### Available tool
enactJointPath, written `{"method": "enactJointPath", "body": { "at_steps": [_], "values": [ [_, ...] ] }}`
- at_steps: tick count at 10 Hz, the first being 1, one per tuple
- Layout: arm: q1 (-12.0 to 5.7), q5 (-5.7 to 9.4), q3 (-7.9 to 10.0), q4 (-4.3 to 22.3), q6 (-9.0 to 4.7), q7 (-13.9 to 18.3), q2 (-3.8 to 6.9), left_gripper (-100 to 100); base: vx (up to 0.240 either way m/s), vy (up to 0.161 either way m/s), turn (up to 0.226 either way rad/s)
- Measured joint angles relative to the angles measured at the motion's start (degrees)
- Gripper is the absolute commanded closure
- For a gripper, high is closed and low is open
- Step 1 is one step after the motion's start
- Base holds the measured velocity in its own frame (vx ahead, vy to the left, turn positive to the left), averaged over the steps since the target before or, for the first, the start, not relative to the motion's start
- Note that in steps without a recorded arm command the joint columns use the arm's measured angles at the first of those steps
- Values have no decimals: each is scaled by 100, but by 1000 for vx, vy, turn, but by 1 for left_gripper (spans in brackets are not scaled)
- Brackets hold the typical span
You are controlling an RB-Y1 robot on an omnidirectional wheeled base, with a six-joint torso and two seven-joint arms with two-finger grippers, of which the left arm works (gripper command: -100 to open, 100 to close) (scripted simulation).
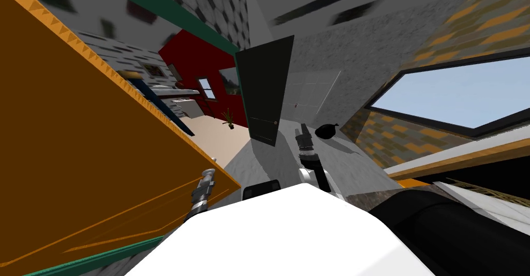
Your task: Pull the door open
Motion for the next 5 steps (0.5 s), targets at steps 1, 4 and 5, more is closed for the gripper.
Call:
{"method": "enactJointPath", "body": {
  "at_steps": [1,4,5],
  "values": [
    [-7,-27,-41,10,-46,54,43,100,-214,29,-129],
    [63,-125,-225,41,-167,232,166,100,-215,10,-119],
    [92,-156,-283,66,-219,300,215,100,-215,10,-119]
  ]
}}
